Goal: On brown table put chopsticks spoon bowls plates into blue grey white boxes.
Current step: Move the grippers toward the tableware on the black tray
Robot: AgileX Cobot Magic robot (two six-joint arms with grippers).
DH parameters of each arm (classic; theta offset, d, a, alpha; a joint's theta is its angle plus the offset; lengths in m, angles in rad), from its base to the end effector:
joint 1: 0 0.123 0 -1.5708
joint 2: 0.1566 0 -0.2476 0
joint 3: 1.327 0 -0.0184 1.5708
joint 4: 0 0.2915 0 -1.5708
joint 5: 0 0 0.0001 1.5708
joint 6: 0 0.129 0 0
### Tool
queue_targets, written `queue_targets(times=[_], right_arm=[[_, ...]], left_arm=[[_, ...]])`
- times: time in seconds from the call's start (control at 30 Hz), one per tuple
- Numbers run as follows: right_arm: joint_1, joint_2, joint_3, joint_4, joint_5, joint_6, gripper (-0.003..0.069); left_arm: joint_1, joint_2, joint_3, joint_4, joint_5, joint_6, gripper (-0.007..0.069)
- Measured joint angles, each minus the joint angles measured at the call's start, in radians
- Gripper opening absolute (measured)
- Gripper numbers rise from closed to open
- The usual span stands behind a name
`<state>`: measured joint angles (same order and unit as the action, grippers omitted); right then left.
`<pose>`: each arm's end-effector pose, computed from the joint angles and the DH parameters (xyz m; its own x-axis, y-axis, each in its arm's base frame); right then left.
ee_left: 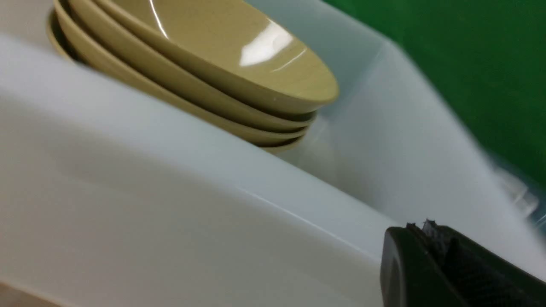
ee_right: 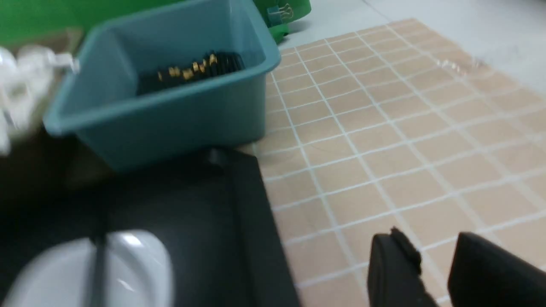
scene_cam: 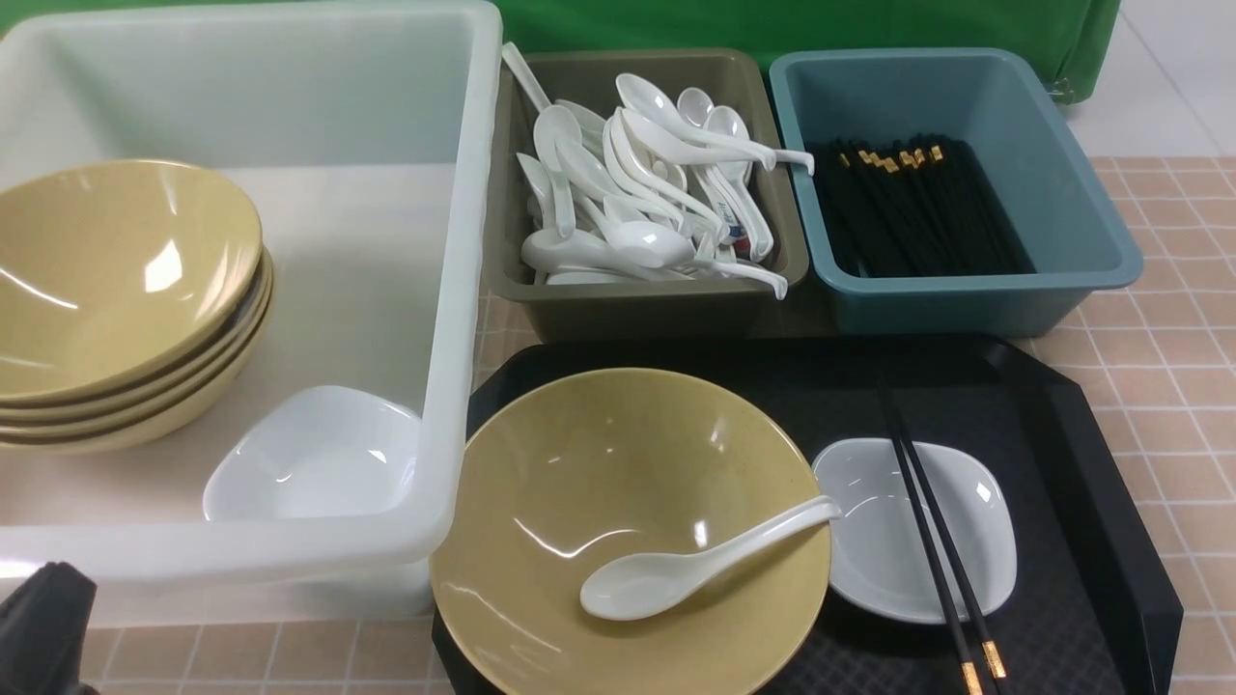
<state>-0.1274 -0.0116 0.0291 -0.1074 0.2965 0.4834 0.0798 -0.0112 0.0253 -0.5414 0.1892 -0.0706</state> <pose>0.1683 -0.0256 0.1685 -0.1472 0.3932 -0.9076 0.2283 0.9063 0.3556 0.1727 0.0012 0.1869 -0.0830 -0.5738 -0.8148 -0.0367 0.8188 -0.5729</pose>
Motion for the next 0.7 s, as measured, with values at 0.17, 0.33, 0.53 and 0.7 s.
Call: queue_targets(times=[0.17,0.33,0.53,0.7], right_arm=[[0.000,0.000,0.000,0.121,-0.034,0.571,0.0239],[0.000,0.000,0.000,0.121,-0.013,0.644,0.0239],[0.013,0.000,-0.002,0.125,-0.005,0.521,0.0239],[0.118,0.020,-0.148,0.142,0.056,0.249,0.0192]], left_arm=[[0.000,0.000,0.000,-0.417,-0.065,-0.163,0.0004],[0.000,0.000,0.000,-0.546,-0.075,-0.169,0.0004],[0.000,0.000,-0.018,-0.547,-0.061,-0.104,0.0004],[0.000,0.017,-0.225,-0.382,0.076,0.140,0.0004]])
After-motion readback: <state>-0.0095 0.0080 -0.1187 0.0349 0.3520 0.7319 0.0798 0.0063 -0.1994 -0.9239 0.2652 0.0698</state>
